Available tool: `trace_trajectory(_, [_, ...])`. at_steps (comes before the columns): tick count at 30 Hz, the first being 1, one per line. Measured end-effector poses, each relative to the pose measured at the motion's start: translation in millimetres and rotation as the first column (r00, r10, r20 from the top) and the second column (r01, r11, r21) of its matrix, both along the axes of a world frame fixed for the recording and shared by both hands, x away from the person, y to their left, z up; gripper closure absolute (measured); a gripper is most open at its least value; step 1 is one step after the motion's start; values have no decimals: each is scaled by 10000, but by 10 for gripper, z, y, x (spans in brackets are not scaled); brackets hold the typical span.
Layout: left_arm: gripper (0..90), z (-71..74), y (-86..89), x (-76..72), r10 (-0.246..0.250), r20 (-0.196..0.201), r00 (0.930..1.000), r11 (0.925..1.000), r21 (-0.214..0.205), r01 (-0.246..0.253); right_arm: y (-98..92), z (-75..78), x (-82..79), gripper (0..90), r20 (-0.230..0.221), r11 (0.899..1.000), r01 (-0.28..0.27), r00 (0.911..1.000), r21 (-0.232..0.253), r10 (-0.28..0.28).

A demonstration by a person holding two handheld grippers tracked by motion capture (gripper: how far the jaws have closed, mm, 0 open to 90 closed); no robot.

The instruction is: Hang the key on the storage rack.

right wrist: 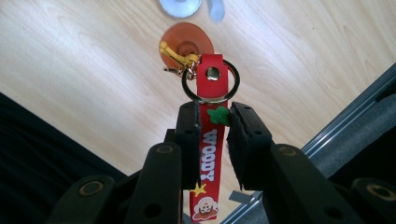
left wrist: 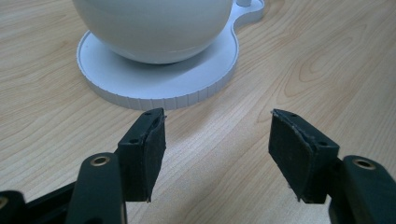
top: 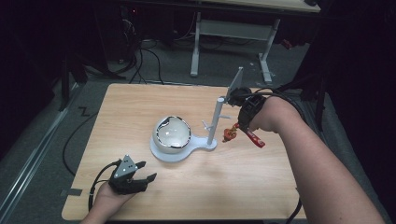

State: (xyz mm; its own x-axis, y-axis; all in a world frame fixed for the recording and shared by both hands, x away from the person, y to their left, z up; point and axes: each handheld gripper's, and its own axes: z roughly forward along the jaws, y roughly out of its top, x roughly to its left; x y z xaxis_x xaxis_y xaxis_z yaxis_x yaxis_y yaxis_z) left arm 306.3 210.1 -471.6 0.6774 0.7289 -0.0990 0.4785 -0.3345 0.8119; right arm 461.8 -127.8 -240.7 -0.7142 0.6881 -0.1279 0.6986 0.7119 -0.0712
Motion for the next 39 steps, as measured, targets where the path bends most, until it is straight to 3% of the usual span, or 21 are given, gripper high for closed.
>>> trace_trajectory(11, [370, 3, 24, -3, 64, -9, 10000, 10000, -60, -64, 161, 20, 125, 741, 129, 9997, -249, 9996, -48, 250])
trace_trajectory(27, [371, 15, 53, -21, 108, -24, 9999, 9998, -149, -108, 361, -10, 223, 745, 190, 9980, -413, 9989, -487, 422])
trace_trajectory(39, [371, 16, 57, -23, 97, -24, 9999, 9998, -168, -98, 366, 18, 217, 758, 476, 9984, -396, 9980, -393, 415])
